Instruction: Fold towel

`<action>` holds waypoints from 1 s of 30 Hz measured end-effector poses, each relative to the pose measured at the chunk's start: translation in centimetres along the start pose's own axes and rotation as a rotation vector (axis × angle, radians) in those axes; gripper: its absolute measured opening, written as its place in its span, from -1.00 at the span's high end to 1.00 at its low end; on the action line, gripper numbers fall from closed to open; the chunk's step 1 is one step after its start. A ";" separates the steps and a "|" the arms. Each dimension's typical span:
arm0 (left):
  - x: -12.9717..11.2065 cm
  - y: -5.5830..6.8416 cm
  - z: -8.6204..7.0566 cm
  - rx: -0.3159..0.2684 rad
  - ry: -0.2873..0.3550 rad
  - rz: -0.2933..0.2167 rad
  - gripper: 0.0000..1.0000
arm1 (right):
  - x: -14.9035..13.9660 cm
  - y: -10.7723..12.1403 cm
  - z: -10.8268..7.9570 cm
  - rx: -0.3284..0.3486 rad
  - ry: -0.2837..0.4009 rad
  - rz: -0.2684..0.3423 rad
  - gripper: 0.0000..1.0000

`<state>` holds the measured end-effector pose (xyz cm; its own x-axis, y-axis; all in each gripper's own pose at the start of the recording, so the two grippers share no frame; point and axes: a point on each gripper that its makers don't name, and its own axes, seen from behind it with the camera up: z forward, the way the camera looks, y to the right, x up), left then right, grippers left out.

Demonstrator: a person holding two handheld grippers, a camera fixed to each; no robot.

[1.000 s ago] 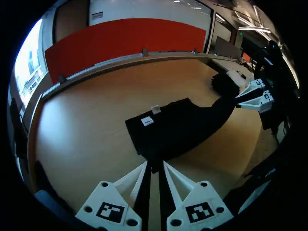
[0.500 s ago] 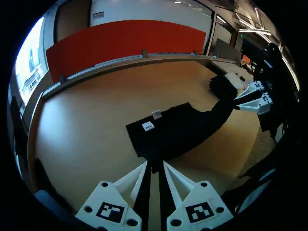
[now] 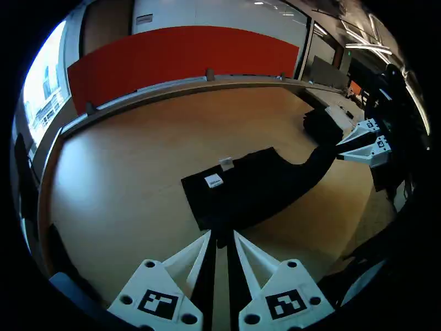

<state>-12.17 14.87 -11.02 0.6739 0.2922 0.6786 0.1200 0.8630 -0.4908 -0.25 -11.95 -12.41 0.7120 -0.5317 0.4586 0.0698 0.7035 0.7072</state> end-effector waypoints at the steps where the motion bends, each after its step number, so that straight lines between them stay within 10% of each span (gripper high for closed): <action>1: 0.1 -0.1 0.2 0.002 0.001 0.000 0.75 | 0.0 0.2 0.2 -0.001 -0.002 0.000 0.67; 30: 1.3 -3.1 7.5 0.035 -0.036 -0.005 0.75 | -1.5 4.4 6.6 -0.006 -0.092 0.048 0.67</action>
<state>-17.09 15.65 -4.51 0.6464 0.3016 0.7008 0.0973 0.8784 -0.4678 -5.61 -11.10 -6.44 0.6476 -0.5380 0.5396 0.0417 0.7321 0.6799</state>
